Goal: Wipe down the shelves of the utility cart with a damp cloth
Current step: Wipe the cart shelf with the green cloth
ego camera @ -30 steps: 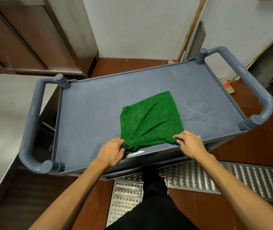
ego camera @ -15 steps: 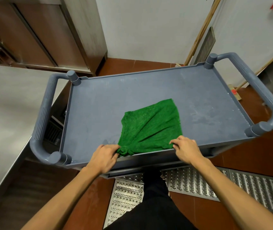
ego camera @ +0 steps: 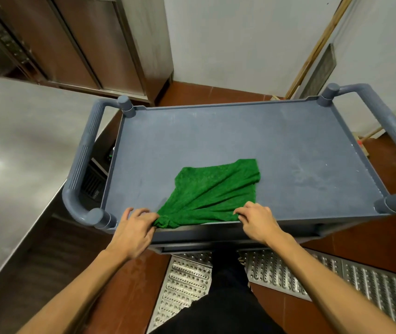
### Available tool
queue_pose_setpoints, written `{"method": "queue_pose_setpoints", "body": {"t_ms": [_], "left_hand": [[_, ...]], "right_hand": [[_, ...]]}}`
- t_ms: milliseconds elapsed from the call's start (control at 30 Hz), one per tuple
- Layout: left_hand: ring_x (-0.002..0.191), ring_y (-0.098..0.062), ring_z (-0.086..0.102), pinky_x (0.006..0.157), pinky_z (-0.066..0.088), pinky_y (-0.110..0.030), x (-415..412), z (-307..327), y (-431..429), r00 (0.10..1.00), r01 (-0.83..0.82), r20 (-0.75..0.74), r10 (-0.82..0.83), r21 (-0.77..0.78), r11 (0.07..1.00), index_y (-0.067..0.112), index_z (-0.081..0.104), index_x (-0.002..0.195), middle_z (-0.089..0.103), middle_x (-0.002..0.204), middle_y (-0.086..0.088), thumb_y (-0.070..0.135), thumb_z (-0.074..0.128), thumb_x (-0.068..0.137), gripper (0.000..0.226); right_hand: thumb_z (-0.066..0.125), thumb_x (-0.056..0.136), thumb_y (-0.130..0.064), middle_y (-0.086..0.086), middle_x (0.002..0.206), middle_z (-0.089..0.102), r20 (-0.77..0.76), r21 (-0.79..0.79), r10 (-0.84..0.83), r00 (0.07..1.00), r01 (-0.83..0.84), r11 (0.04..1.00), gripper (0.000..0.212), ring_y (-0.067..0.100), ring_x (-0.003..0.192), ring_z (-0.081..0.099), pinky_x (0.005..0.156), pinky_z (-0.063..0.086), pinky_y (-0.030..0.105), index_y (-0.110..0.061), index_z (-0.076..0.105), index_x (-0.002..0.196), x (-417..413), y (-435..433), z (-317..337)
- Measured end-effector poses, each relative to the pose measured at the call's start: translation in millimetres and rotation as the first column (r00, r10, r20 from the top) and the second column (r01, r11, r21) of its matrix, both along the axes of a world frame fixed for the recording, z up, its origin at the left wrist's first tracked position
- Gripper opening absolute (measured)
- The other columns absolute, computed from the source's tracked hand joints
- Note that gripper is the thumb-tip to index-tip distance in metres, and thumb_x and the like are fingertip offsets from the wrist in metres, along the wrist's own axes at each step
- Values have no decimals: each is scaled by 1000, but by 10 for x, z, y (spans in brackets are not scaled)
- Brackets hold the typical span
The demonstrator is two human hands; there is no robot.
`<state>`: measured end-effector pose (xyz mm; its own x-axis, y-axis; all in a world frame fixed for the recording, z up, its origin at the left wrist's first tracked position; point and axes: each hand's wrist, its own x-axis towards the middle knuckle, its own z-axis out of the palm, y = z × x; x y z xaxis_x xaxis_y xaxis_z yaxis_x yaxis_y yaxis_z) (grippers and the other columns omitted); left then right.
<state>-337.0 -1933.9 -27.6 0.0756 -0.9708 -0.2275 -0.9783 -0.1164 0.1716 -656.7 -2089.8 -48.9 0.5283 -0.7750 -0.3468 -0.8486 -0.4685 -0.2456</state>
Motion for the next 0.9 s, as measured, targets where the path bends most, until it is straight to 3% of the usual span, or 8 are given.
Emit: {"method": "queue_pose_setpoints", "body": {"t_ms": [233,567,900], "left_hand": [[117,-26,57,95,39,-43,164,47,345,992,-84,88,86,-29,996,25,65,118,71,112,1,37,37,84,45],[106,-24,56,88,44,-41,388,76,745,977,-196,74,198,-39,980,29,57,125,66,124,8,36,34,86,46],[102,-19,54,88,40,-37,552,79,1075,948,-315,35,316,-43,948,34,58,122,67,106,11,40,26,85,50]], "right_hand": [[42,100,-24,1,121,57,19,14,107,994,-108,994,35,25,116,52,94,40,36,-32,59,130,381,61,-13],[45,95,-15,3,120,57,21,-5,218,976,-218,976,37,26,115,51,88,39,36,-29,58,127,852,159,-33],[44,96,-13,3,122,55,36,-4,284,958,-284,959,37,25,116,49,93,38,37,-27,56,129,1239,249,-37]]}}
